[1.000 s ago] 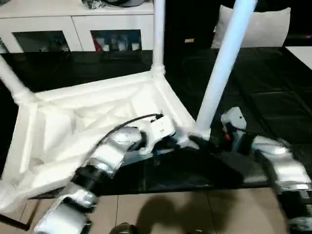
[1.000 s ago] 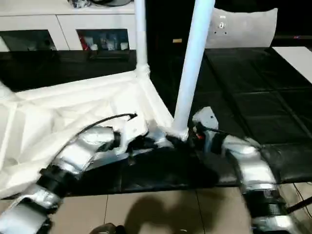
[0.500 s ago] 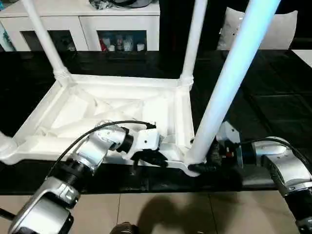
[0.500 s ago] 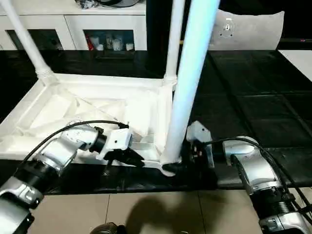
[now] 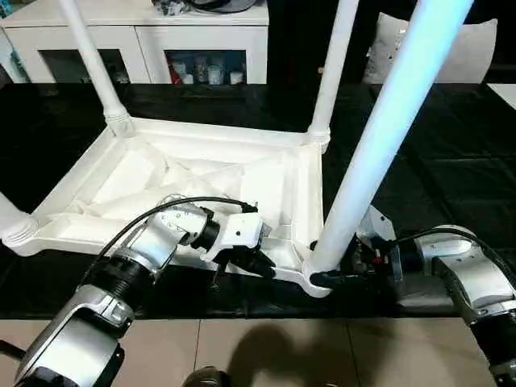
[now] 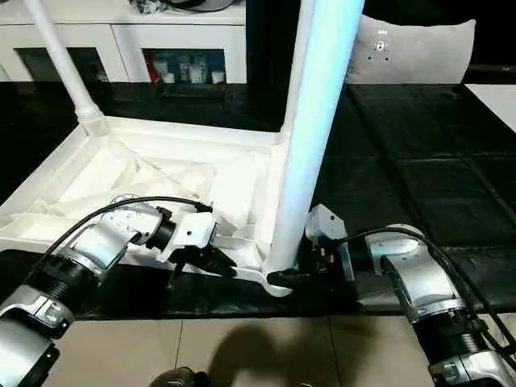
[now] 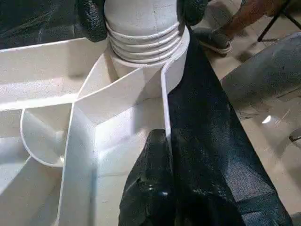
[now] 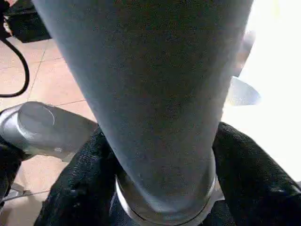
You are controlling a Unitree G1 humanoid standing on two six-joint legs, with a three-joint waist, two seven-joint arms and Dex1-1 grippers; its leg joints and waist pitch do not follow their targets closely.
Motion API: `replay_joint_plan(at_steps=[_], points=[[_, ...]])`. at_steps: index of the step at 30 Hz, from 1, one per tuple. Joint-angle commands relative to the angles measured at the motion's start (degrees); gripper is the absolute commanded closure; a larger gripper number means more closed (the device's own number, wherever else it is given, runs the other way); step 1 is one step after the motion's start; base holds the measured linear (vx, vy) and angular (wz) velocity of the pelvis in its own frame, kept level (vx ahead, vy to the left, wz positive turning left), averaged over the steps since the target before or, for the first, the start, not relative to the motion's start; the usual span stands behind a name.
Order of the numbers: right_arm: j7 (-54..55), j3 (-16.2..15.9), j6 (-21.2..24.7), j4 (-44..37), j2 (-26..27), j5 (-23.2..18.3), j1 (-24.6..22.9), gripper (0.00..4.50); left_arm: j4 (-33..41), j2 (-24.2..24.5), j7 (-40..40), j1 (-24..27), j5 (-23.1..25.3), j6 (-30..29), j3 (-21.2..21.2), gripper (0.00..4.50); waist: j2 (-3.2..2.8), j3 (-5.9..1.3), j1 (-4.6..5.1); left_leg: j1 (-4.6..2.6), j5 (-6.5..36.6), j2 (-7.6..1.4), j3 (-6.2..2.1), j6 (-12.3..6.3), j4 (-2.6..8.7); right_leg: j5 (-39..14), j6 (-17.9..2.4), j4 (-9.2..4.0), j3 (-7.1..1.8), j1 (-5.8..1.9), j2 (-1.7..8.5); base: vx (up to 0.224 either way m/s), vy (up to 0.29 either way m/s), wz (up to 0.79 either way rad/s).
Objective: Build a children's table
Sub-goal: Rotate leg to tighten
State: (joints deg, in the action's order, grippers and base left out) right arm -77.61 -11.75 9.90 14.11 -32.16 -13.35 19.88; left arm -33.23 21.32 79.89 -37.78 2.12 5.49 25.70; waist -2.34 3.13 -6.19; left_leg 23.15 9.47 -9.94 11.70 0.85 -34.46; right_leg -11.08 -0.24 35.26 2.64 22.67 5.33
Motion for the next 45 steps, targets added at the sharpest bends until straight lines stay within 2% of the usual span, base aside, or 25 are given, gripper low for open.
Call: replay_joint_plan(at_steps=[1,8,10,13,17,19,20,21,22,25,28,29,30,32,34,38,39,41,43,45], points=[[-1.00,-0.92,-0.50,-1.30,0.12,-0.46,-0.63,1.82,-0.50,0.05,-0.30,-1.37,0.85,1.07,0.00,4.50,1.08,-4.11,0.19,-1.99,13.04,-3.61,-1.56,-3.13,4.04,-11.07,-13.69,-4.13,-1.95,-1.88,3.58,0.000,0.000,0.00],[0.62,-0.61,-0.55,-1.85,1.51,-0.97,-1.68,1.89,0.26,-0.80,-1.95,-0.18,-0.82,-1.39,-1.68,4.50,1.20,-4.08,0.12,-1.93,12.84,-3.59,-1.54,-3.12,4.03,-11.67,-13.51,-4.15,-1.97,-1.85,3.62,0.000,0.000,0.00],[2.64,0.14,0.90,-2.55,2.85,-1.86,-2.47,1.89,1.34,-1.65,-3.83,0.57,-1.58,-3.42,-2.63,4.50,0.98,-3.99,0.11,-1.99,13.78,-3.59,-1.62,-2.81,4.15,-13.27,-13.21,-4.37,-1.95,-1.80,3.64,0.000,0.000,0.00],[7.47,1.56,3.87,-3.43,5.43,-2.79,-3.32,1.89,3.66,-3.02,-6.67,1.67,-2.40,-7.20,-3.63,4.50,1.04,-3.82,0.42,-2.12,15.37,-3.58,-1.71,-1.96,4.39,-15.69,-12.87,-4.60,-1.94,-1.66,3.58,0.000,0.000,0.00],[21.52,4.75,6.74,-0.61,12.16,-0.66,-2.53,1.89,6.57,-7.44,-15.55,2.27,-2.07,-13.89,-5.53,4.50,0.92,-3.60,1.52,-2.16,17.90,-3.46,-1.99,0.25,4.81,-19.82,-11.36,-4.99,-2.04,-1.35,3.57,0.000,0.000,0.00],[26.23,5.81,7.10,1.00,14.38,0.42,-1.80,1.89,7.44,-9.44,-18.61,2.18,-1.98,-16.20,-6.18,4.50,1.11,-3.69,2.07,-1.89,17.91,-3.20,-2.18,0.79,4.81,-20.80,-10.63,-5.13,-1.86,-1.70,3.75,0.000,0.000,0.00],[26.23,5.81,7.10,1.00,14.38,0.42,-1.80,1.89,7.44,-9.44,-18.61,2.18,-1.98,-16.20,-6.18,4.50,0.80,-3.74,2.57,-1.84,17.64,-3.24,-2.20,0.93,4.90,-19.34,-10.73,-5.10,-1.91,-1.56,3.53,0.000,0.000,0.00],[29.00,6.45,7.23,1.92,15.67,0.98,-1.27,1.90,7.78,-10.72,-20.51,2.02,-1.85,-17.39,-6.56,4.50,0.96,-3.84,2.88,-1.83,17.35,-3.08,-2.18,0.51,4.78,-17.85,-10.89,-5.14,-1.85,-1.74,3.45,0.000,0.000,0.00],[32.81,7.37,7.48,3.03,17.39,1.57,-0.52,1.90,7.84,-12.68,-23.63,1.70,-1.56,-18.86,-7.16,4.50,0.86,-3.79,3.41,-1.72,16.84,-3.04,-1.96,0.18,4.72,-16.17,-11.69,-4.98,-1.96,-1.60,3.39,0.000,0.000,0.00],[40.73,9.24,7.93,5.05,20.79,2.61,0.87,1.90,7.03,-17.29,-31.55,0.84,-0.94,-21.34,-8.76,4.50,1.07,-4.06,3.66,-1.52,14.28,-2.81,-1.88,-0.89,4.28,-14.00,-12.02,-4.98,-1.91,-1.93,3.38,0.000,0.000,0.00],[48.26,11.90,8.77,6.37,23.84,3.19,1.98,1.90,6.55,-20.29,-37.16,0.27,0.63,-23.21,-9.17,4.50,0.93,-4.37,3.64,-1.33,9.46,-2.78,-1.71,-3.35,3.94,-7.61,-12.74,-4.58,-1.86,-2.07,3.08,0.000,0.000,0.00],[50.69,12.66,7.99,6.98,24.81,3.73,2.31,1.90,6.46,-21.22,-39.05,0.18,1.56,-23.59,-8.85,4.50,0.71,-4.46,3.59,-1.39,9.07,-2.75,-1.75,-3.53,3.84,-6.84,-12.94,-4.47,-1.81,-2.08,3.10,0.000,0.000,0.00],[51.96,13.09,7.23,7.38,25.38,4.05,2.51,1.90,6.42,-21.75,-40.21,0.13,2.21,-23.76,-8.58,4.50,0.79,-4.56,3.55,-1.34,8.30,-2.68,-1.68,-4.10,3.72,-5.61,-13.21,-4.42,-1.74,-2.20,3.08,0.000,0.000,0.00],[51.95,13.39,6.15,7.43,26.03,3.66,2.34,1.90,6.78,-21.84,-40.74,0.24,3.16,-23.83,-7.85,4.50,0.72,-4.45,3.52,-1.29,8.26,-2.75,-1.65,-4.71,3.74,-5.17,-13.29,-4.54,-1.71,-2.22,3.08,0.000,0.000,0.00],[52.05,13.14,5.54,7.11,25.98,4.16,2.08,1.34,7.02,-21.38,-40.70,0.31,3.72,-23.83,-7.46,4.50,0.55,-4.38,3.48,-1.41,9.39,-2.83,-1.70,-4.68,3.85,-6.28,-13.16,-4.61,-1.67,-2.22,3.04,0.000,0.000,0.00],[51.13,12.46,4.08,6.17,24.47,5.18,1.31,0.99,6.85,-19.23,-39.06,0.30,4.57,-22.83,-6.81,4.50,0.61,-4.27,3.54,-1.47,11.27,-2.87,-1.75,-3.94,4.03,-8.38,-12.63,-4.83,-1.71,-2.21,3.06,0.000,0.000,0.00],[49.83,12.99,2.45,5.87,23.62,5.05,1.15,0.78,6.75,-18.02,-37.69,0.58,4.62,-21.99,-6.42,4.50,0.60,-4.20,3.55,-1.50,11.87,-2.89,-1.78,-3.54,4.12,-8.96,-12.47,-4.91,-1.74,-2.19,3.08,0.000,0.000,0.00],[47.91,13.18,1.03,5.50,22.33,4.70,0.94,0.72,7.05,-16.83,-35.73,1.11,4.39,-21.50,-6.03,4.50,0.65,-4.24,3.55,-1.46,11.85,-2.90,-1.78,-3.49,4.09,-8.20,-12.50,-4.79,-1.75,-2.30,3.08,0.000,0.000,0.00],[42.83,12.58,-0.97,4.22,19.60,3.62,0.28,0.42,7.04,-14.77,-32.62,1.69,4.18,-20.00,-5.63,4.50,0.63,-4.26,3.43,-1.49,11.70,-2.93,-1.74,-3.88,4.01,-7.44,-12.86,-4.66,-1.77,-2.39,3.13,0.000,0.000,0.00],[37.76,12.11,-1.71,2.97,17.12,2.57,-0.33,0.33,6.79,-12.75,-29.83,1.83,4.11,-18.39,-5.13,4.50,0.61,-4.22,3.34,-1.52,11.93,-2.95,-1.71,-4.34,3.97,-7.17,-13.03,-4.68,-1.76,-2.34,3.10,0.000,0.000,0.00]])
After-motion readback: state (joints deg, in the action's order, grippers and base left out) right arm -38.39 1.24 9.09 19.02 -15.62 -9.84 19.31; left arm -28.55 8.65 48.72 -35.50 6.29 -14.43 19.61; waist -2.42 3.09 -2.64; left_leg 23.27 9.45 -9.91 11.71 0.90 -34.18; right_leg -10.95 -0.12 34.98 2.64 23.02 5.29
